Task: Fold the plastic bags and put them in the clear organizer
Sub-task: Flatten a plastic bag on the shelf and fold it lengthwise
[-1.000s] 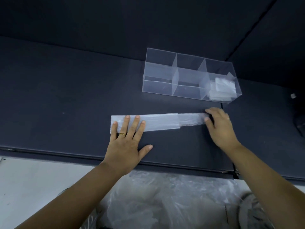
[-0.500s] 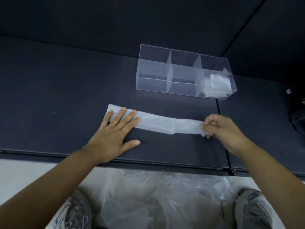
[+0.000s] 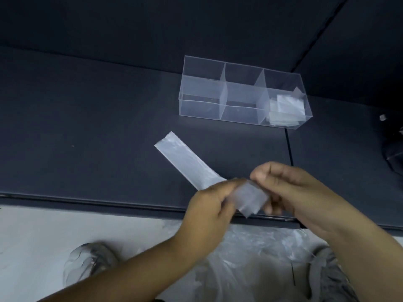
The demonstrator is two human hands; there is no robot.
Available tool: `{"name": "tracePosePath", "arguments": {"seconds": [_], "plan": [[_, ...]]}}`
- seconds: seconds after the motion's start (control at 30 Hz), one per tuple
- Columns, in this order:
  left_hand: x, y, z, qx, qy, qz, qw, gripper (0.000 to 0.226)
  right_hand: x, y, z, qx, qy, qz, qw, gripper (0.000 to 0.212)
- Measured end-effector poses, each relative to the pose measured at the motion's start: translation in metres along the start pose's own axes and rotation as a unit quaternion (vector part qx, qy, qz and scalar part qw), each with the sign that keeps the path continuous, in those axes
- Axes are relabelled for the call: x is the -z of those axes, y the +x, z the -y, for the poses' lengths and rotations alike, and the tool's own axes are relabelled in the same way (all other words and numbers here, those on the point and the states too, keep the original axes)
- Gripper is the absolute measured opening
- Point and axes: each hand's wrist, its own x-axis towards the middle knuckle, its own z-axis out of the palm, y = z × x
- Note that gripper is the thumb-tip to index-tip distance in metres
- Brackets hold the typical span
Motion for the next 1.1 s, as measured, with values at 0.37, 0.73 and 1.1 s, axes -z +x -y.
{"name": "tracePosePath", "arguments": {"seconds": [0.37, 0.73, 1.1], "plan": [[0.049, 0.043, 0.030, 0.305, -0.295, -0.009, 0.905, 0.031, -0.027, 0.074, -0.050, 0.009, -0.104, -0.031, 0.994, 0.016], [0.087, 0.076, 0.054, 0.336, -0.166, -0.220, 0.901, 0.017, -0.035, 0.085, -0.056, -0.019, -0.111, -0.119, 0.987, 0.010], [0.025, 0.006, 0.045, -0.090, 0.420, 0.079, 0.900, 0.074, -0.033, 0.086, -0.046, -0.026, -0.110, -0.093, 0.989, 0.014]]}}
